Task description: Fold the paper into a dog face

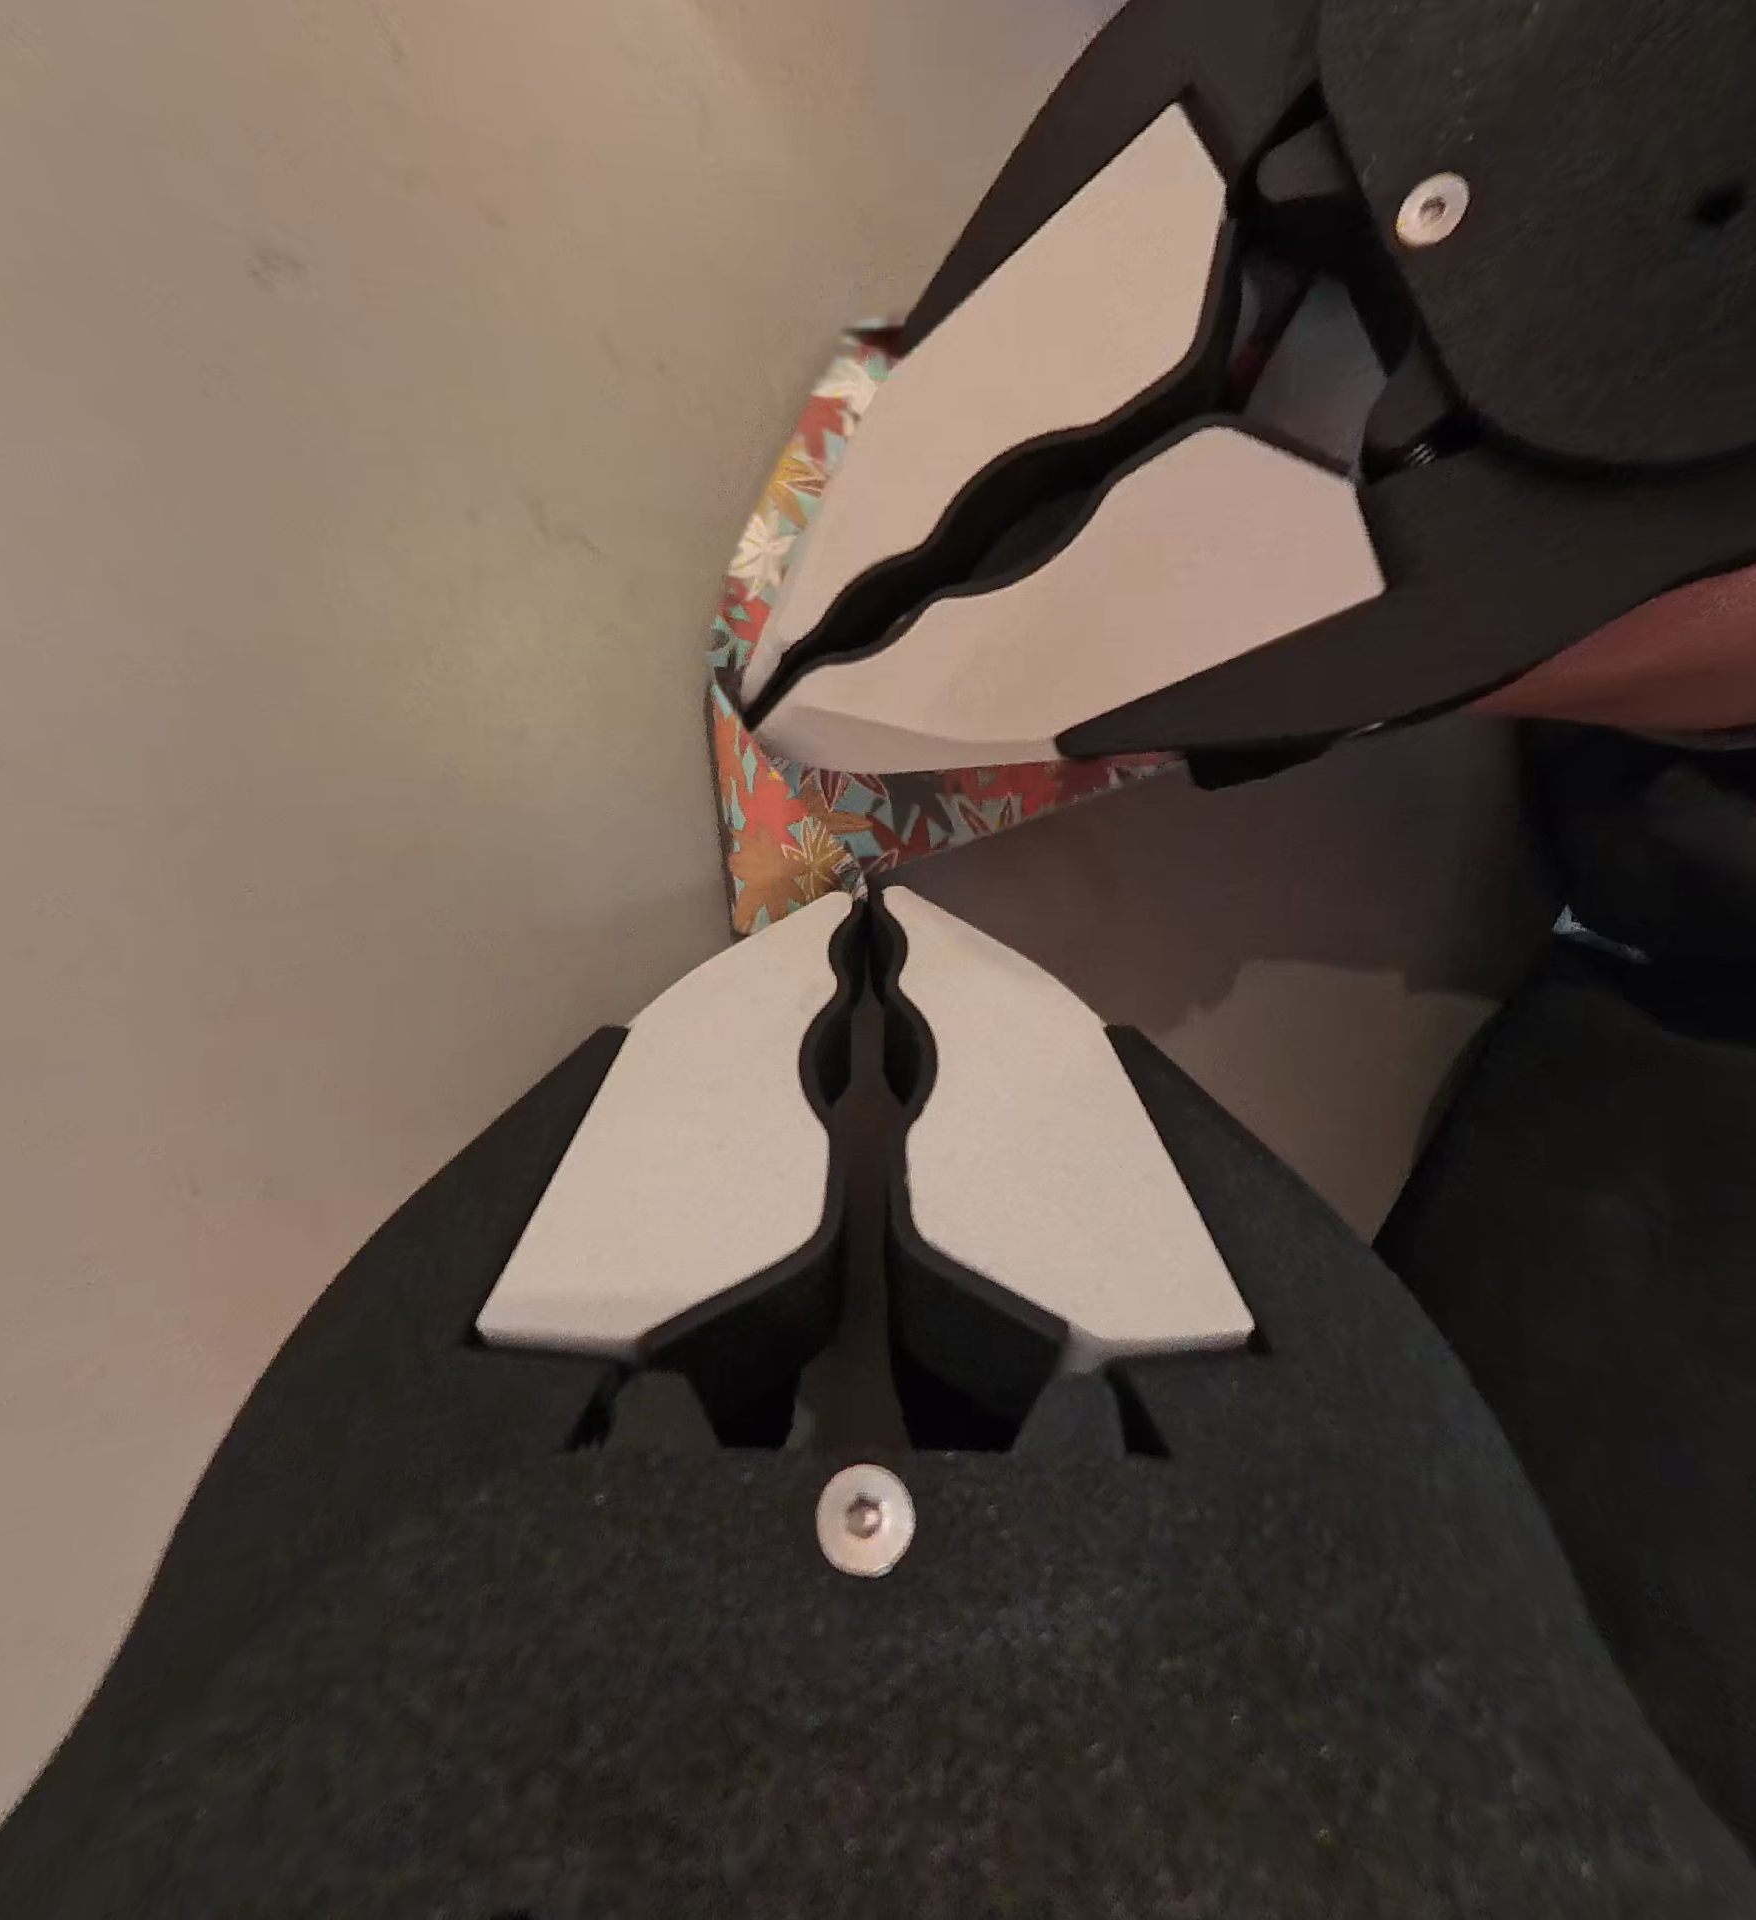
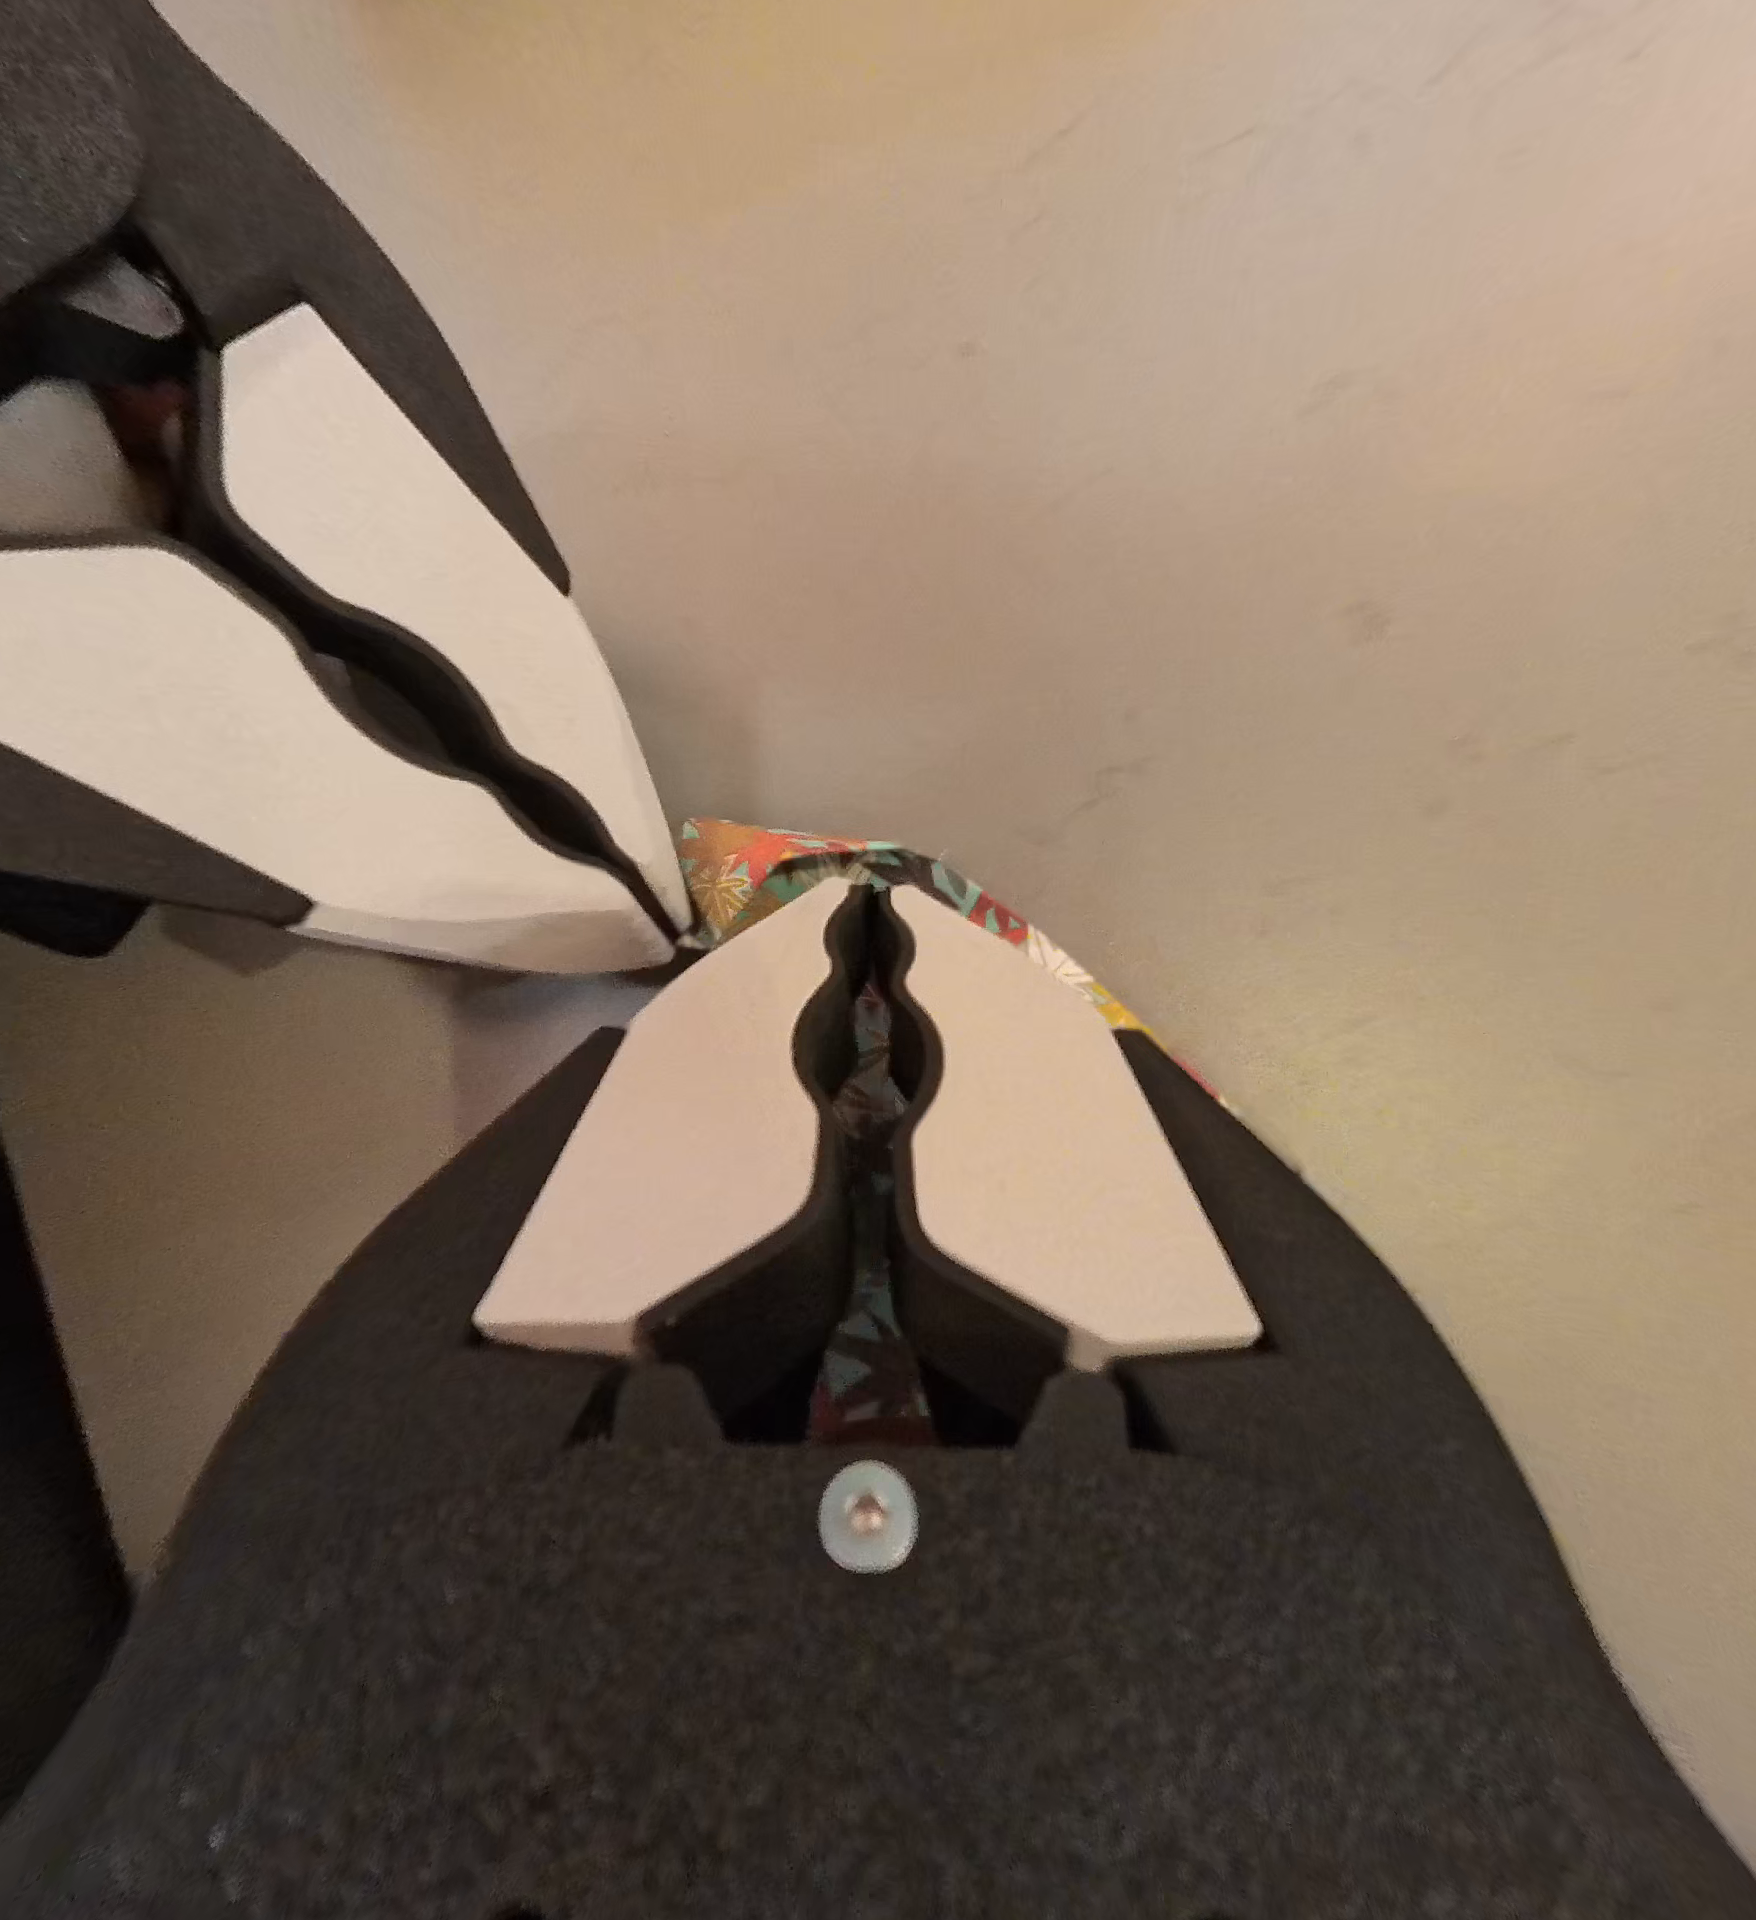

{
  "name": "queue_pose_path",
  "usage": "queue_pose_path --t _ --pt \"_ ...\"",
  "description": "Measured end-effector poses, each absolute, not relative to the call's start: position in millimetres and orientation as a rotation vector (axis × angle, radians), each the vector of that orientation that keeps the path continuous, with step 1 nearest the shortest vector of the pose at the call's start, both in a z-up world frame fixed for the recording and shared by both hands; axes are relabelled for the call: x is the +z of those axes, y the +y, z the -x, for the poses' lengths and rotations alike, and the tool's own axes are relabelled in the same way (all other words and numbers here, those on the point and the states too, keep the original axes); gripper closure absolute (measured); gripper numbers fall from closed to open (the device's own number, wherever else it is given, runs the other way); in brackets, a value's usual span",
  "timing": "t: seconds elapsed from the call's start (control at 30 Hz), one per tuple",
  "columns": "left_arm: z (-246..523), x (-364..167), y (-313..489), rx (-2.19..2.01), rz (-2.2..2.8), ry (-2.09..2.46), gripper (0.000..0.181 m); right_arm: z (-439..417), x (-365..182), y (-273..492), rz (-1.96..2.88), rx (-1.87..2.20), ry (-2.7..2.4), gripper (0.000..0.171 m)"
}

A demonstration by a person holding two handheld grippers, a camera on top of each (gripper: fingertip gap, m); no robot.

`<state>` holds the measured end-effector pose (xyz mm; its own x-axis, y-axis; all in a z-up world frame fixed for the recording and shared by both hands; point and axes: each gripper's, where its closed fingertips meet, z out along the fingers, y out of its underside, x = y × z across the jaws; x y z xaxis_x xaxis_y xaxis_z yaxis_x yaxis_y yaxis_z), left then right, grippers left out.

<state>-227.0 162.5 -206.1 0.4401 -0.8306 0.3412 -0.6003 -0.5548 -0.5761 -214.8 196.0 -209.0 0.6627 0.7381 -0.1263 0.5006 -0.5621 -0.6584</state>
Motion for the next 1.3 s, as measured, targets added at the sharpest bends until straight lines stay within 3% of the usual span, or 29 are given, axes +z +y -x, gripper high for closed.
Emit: queue_pose_path --t 0.43,1.3 --pt "224.6 -207.7 164.6 -0.852 2.343 1.229 0.181 221.3 -183.3 195.9 2.216 0.600 -0.970 0.167" --pt "223.0 -207.9 162.7 -0.860 2.354 1.238 0.181 219.0 -206.0 204.1 2.248 0.542 -0.972 0.171"
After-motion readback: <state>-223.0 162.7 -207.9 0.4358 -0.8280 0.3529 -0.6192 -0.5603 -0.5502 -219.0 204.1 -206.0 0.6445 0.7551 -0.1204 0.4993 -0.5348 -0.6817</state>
